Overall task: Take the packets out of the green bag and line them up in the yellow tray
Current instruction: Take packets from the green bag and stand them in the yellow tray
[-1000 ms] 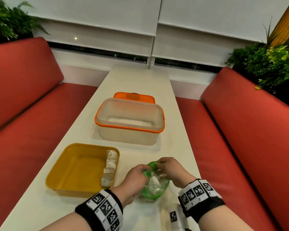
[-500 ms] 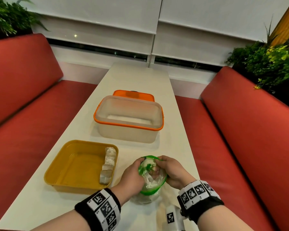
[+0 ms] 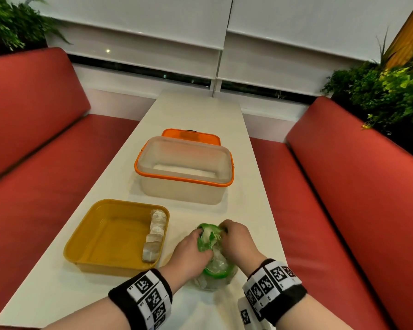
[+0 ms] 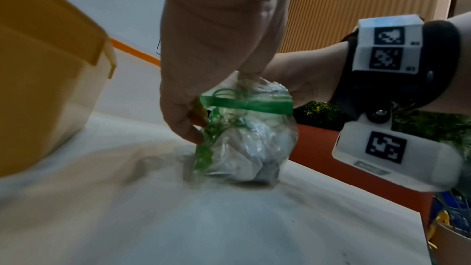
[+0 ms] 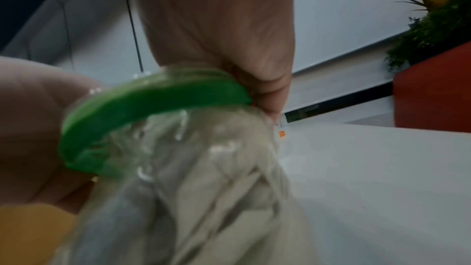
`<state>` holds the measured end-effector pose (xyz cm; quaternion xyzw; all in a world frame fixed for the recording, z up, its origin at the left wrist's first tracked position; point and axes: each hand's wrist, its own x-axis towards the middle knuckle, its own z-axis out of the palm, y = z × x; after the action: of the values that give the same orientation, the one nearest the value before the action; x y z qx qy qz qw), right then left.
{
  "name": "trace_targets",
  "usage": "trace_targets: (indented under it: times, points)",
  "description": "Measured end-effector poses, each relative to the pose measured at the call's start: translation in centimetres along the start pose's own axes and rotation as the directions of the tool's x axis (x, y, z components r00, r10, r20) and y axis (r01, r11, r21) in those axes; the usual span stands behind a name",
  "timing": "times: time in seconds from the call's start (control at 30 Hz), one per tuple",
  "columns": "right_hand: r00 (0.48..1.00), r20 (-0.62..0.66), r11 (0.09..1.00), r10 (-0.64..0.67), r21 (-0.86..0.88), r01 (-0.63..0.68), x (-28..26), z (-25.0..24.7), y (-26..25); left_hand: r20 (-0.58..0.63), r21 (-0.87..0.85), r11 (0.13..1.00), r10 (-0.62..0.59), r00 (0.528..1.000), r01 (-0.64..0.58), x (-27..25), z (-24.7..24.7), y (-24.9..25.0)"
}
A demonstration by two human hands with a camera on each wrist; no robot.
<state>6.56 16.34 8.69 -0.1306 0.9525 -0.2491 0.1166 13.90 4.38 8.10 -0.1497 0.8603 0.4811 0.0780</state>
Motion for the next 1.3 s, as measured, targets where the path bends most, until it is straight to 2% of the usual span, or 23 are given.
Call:
trace_targets:
  times: [0.07, 0.1, 0.13, 0.2, 0.27, 0.3, 0.4, 0.47, 0.5, 0.53, 0.6, 0.63, 0.7, 0.77, 0.93, 1.0, 1.07, 1.2, 1.3]
  points:
    - [0.996, 0.021, 0.977, 0.083, 0.195, -0.085, 0.4, 0.2, 0.7, -0.014, 0.047, 0.999, 0.000, 1.000, 0.001, -0.1, 0.1, 0.0]
    - [0.989, 0.068, 0.926, 0.135, 0.347, -0.150, 0.5, 0.3, 0.9, -0.021, 0.070, 0.998, 0.002, 1.000, -0.001, 0.0, 0.1, -0.2]
    - [0.978, 0.122, 0.835, 0.171, 0.508, -0.210, 0.5, 0.4, 1.1, -0.023, 0.091, 0.996, -0.001, 1.000, 0.003, 0.1, 0.2, -0.3]
    - [0.951, 0.247, 0.596, 0.184, 0.742, -0.308, 0.3, 0.3, 1.4, -0.029, 0.136, 0.991, -0.006, 1.000, 0.010, 0.5, 0.3, -0.6]
    - [0.931, 0.330, 0.433, 0.157, 0.824, -0.365, 0.1, -0.1, 1.6, -0.042, 0.175, 0.985, 0.003, 0.999, 0.004, 0.9, 0.3, -0.8]
    - [0.927, 0.350, 0.390, 0.136, 0.841, -0.375, 0.0, -0.3, 1.7, -0.054, 0.177, 0.984, 0.019, 0.998, -0.009, 1.0, 0.3, -1.0]
    - [0.918, 0.384, 0.339, 0.097, 0.855, -0.393, -0.1, -0.3, 2.5, -0.078, 0.136, 0.989, 0.076, 0.994, -0.064, 1.0, 0.4, -1.0]
    - [0.925, 0.363, 0.379, 0.117, 0.844, -0.379, -0.1, -0.1, 2.8, -0.109, 0.079, 0.992, 0.105, 0.989, -0.096, 1.0, 0.5, -1.1]
    - [0.941, 0.309, 0.470, 0.138, 0.816, -0.336, 0.0, 0.0, 2.8, -0.134, 0.044, 0.993, 0.115, 0.984, -0.110, 1.1, 0.5, -1.1]
    - [0.965, 0.213, 0.616, 0.151, 0.744, -0.260, 0.0, 0.1, 2.8, -0.155, 0.008, 0.993, 0.122, 0.980, -0.122, 1.1, 0.5, -1.1]
    - [0.994, -0.080, 0.913, 0.078, 0.407, -0.039, -0.4, 0.2, 2.8, -0.185, -0.063, 0.992, 0.100, 0.978, -0.114, 1.4, 0.2, -1.1]
    - [0.981, -0.192, 0.976, -0.019, 0.210, 0.060, -0.7, 0.3, 2.8, -0.195, -0.096, 0.990, 0.079, 0.978, -0.100, 1.4, 0.1, -1.0]
    - [0.945, -0.250, 0.977, -0.212, -0.071, 0.201, -1.8, 0.4, 2.8, -0.199, -0.151, 0.986, 0.045, 0.979, -0.076, 1.6, -0.2, -0.9]
    - [0.910, -0.261, 0.937, -0.322, -0.221, 0.269, -2.5, 0.7, 2.9, -0.178, -0.212, 0.975, 0.021, 0.984, -0.059, 1.7, -0.3, -1.0]
    - [0.977, -0.145, 0.967, -0.155, -0.224, 0.120, -1.6, 1.2, 2.8, -0.129, -0.433, 0.901, -0.085, 0.988, 0.021, 1.8, 0.3, -1.0]
    - [0.981, -0.171, 0.990, -0.093, -0.122, 0.072, -1.2, 1.5, 2.4, -0.146, -0.498, 0.866, -0.127, 0.981, 0.038, 1.9, 0.8, -0.8]
    - [0.979, -0.202, 0.995, -0.003, 0.096, 0.023, -1.0, 1.4, 2.1, -0.163, -0.512, 0.858, -0.148, 0.975, 0.045, 2.0, 1.0, -0.6]
    - [0.975, -0.168, 0.890, 0.146, 0.452, -0.055, -0.5, 1.1, 1.5, -0.204, -0.496, 0.868, -0.156, 0.966, 0.035, 2.1, 1.0, -0.2]
    - [0.961, -0.160, 0.822, 0.227, 0.561, -0.100, -0.6, 1.2, 1.3, -0.218, -0.463, 0.886, -0.115, 0.969, 0.002, 2.1, 0.9, -0.1]
